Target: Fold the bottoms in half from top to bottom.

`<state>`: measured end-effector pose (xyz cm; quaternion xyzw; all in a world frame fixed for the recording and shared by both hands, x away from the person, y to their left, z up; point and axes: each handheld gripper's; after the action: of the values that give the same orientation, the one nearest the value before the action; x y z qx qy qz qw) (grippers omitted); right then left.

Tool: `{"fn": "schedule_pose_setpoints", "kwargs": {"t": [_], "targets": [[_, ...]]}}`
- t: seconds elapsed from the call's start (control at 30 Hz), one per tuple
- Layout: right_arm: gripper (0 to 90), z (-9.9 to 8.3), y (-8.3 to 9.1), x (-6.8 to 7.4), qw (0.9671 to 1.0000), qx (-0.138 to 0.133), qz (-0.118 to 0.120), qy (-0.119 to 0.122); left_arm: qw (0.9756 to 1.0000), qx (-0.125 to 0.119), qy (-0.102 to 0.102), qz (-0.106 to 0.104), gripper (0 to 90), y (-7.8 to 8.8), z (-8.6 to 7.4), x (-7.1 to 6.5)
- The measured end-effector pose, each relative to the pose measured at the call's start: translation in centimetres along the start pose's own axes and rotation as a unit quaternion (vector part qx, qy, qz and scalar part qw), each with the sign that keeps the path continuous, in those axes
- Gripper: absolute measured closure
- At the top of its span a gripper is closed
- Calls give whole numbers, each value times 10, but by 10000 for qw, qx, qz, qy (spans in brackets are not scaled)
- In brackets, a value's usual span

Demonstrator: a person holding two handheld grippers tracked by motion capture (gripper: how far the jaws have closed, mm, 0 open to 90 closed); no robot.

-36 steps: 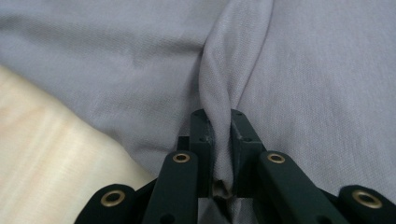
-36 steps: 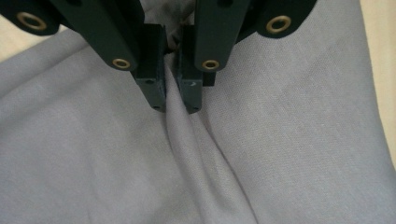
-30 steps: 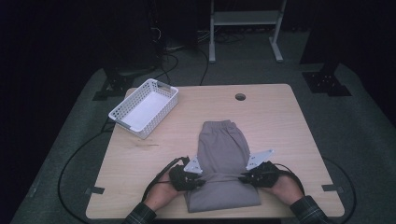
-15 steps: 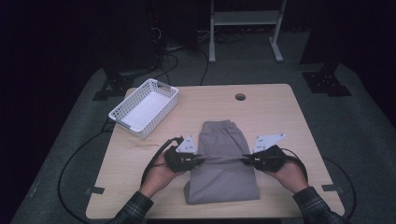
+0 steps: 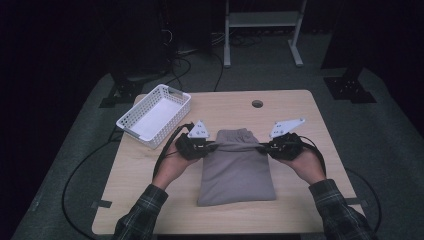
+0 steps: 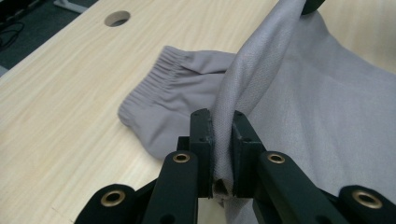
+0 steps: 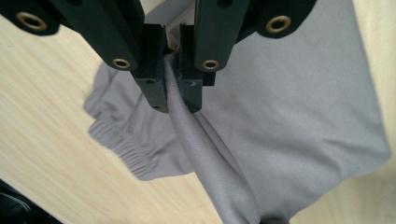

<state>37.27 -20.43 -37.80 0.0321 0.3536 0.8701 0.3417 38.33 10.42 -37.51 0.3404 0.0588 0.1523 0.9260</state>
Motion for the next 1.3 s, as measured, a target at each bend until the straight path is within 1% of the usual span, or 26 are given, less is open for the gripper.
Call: {"fn": "schedule_pose_setpoints", "kwargs": {"t": [0.03, 0.1, 0.17, 0.2, 0.23, 0.27, 0.3, 0.33, 0.37, 0.4, 0.5, 0.6, 0.63, 0.73, 0.77, 0.8, 0.9, 1.0, 1.07, 1.1, 1.13, 1.17, 1.2, 1.23, 1.27, 1.3], "targets": [[835, 3, -4, -5, 10000, 1, -6, -48, 10000, -21, 46, 16, 822, -1, 0, 4], [835, 4, -5, -7, 10000, -12, -21, -66, 9999, -40, 85, 41, 822, -2, 2, 12], [836, 8, -12, -13, 9999, 69, -16, -106, 9999, -25, 128, 30, 821, -4, 3, 18], [836, 8, -12, -13, 9999, 69, -16, -106, 9999, -20, 158, 37, 821, -6, 3, 21], [835, 9, -19, -17, 9998, 139, -30, -136, 9998, 21, 189, 31, 820, -9, 3, 25], [835, 9, -19, -17, 9998, 139, -30, -136, 9998, 58, 207, 27, 820, -11, 2, 27], [835, 8, -27, -21, 9996, 196, -38, -190, 9995, 142, 289, 28, 818, -17, 0, 34], [835, 7, -31, -24, 9994, 233, -20, -239, 9995, 142, 289, 28, 817, -17, 0, 34], [834, 6, -36, -26, 9993, 268, -20, -269, 9991, 179, 396, 13, 815, -23, -2, 40], [834, 6, -36, -26, 9993, 268, -20, -269, 9991, 179, 396, 13, 814, -23, -2, 40], [832, 1, -50, -31, 9986, 376, -5, -371, 9986, 215, 479, 13, 809, -33, -7, 49], [831, -1, -56, -34, 9982, 432, -19, -410, 9985, 214, 500, 9, 808, -38, -10, 52], [829, -4, -61, -37, 9977, 472, -21, -483, 9981, 218, 571, 2, 805, -44, -13, 56], [825, -8, -68, -41, 9974, 494, -30, -521, 9979, 222, 610, -1, 804, -49, -15, 59], [825, -10, -70, -42, 9972, 504, -37, -547, 9973, 187, 707, -27, 801, -54, -19, 63], [825, -10, -70, -42, 9972, 504, -37, -547, 9973, 187, 707, -27, 798, -54, -19, 63], [811, -15, -80, -46, 9964, 551, -29, -649, 9966, 274, 775, 21, 778, -62, -24, 69], [776, -17, -86, -47, 9961, 587, -85, -647, 9960, 326, 829, 75, 741, -67, -28, 72], [756, -18, -88, -47, 9960, 593, -108, -659, 9956, 339, 861, 120, 689, -69, -28, 73], [690, -20, -90, -48, 9955, 609, -233, -688, 9949, 375, 918, 182, 666, -71, -30, 75], [664, -21, -91, -49, 9954, 586, -272, -708, 9949, 375, 918, 182, 639, -71, -30, 75], [634, -21, -92, -50, 9950, 579, -300, -760, 9945, 380, 926, 295, 611, -73, -30, 76], [634, -21, -92, -50, 9950, 579, -300, -760, 9945, 380, 926, 295, 601, -73, -30, 76], [599, -22, -93, -52, 9948, 510, -364, -806, 9943, 372, 929, 378, 587, -73, -30, 78], [588, -22, -93, -53, 9947, 479, -432, -806, 9943, 372, 929, 378, 575, -73, -30, 78], [586, -21, -94, -54, 9942, 465, -539, -800, 9936, 425, 911, 511, 572, -74, -28, 80]]}}
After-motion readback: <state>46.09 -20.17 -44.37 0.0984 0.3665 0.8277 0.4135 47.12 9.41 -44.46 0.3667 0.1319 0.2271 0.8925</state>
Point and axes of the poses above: each handheld gripper's, and its own axes: y roughly backward along the jaws, z roughly out of its top, x roughly to its left, and after that the axes turned 11 degrees about -z, right-handed
